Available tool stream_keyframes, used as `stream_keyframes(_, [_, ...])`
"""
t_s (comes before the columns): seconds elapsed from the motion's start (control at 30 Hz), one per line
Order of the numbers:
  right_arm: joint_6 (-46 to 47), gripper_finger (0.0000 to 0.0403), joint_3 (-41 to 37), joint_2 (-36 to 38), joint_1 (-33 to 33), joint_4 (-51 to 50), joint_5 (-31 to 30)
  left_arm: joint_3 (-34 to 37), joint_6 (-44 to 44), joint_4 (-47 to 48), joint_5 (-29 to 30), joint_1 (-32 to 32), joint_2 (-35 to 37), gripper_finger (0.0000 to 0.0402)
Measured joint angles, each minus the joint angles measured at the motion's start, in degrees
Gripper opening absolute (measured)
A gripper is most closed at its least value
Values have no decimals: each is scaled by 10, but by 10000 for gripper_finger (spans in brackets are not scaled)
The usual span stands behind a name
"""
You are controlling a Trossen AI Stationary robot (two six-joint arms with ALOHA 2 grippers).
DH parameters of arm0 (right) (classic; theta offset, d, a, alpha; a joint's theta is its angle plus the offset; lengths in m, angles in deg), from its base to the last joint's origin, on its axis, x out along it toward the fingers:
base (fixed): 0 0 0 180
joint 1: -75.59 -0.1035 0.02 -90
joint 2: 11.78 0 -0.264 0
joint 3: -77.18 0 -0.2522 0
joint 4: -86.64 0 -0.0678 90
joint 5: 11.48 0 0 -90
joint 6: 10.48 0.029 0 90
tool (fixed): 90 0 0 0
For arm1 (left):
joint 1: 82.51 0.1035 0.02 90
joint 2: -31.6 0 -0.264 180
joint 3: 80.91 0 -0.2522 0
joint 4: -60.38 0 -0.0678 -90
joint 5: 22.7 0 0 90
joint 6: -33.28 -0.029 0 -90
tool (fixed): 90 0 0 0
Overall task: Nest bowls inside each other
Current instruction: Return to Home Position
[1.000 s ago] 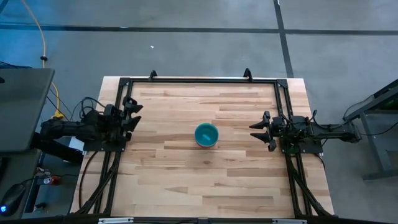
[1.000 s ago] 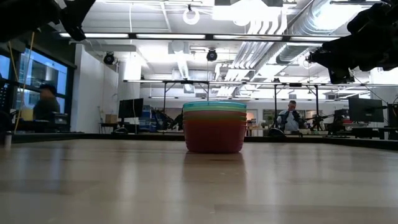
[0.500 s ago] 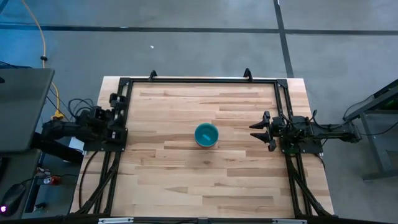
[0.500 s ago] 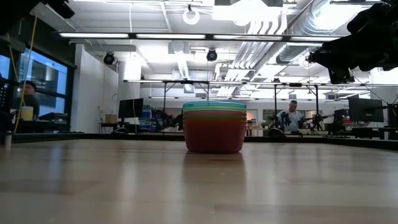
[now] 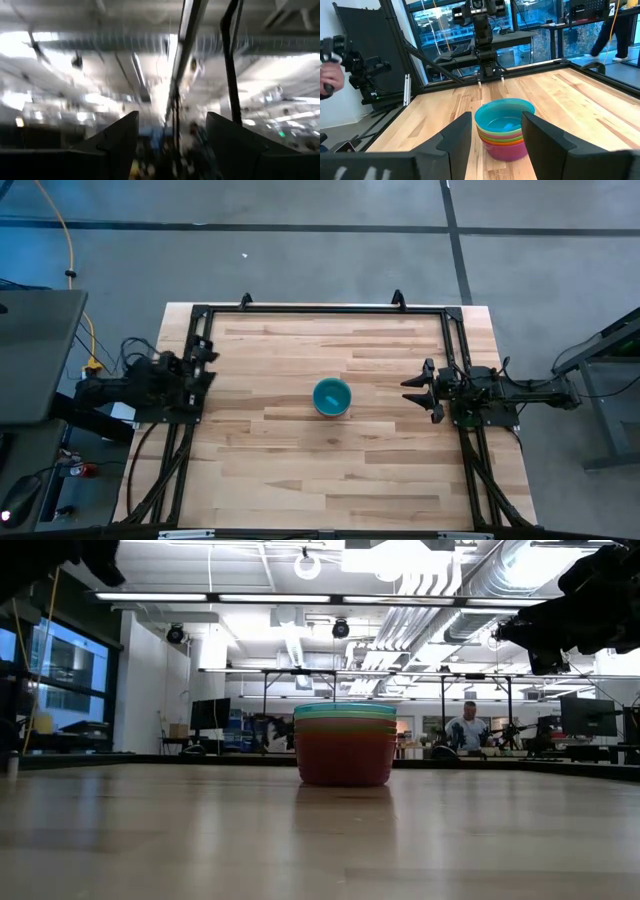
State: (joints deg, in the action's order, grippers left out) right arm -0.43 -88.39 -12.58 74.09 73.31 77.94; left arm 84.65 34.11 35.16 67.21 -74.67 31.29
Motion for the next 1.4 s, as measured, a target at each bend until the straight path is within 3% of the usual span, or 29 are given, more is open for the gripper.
stream_keyframes(0.23, [0,165,0,0,0,0,0,0,70,142,-16,0,0,220])
stream_keyframes(0.6, [0,165,0,0,0,0,0,0,81,307,-6,0,0,220])
stream_keyframes(1.0, [0,165,0,0,0,0,0,0,65,378,-34,0,0,220])
stream_keyframes(1.4, [0,165,0,0,0,0,0,0,30,375,-53,-1,-4,220])
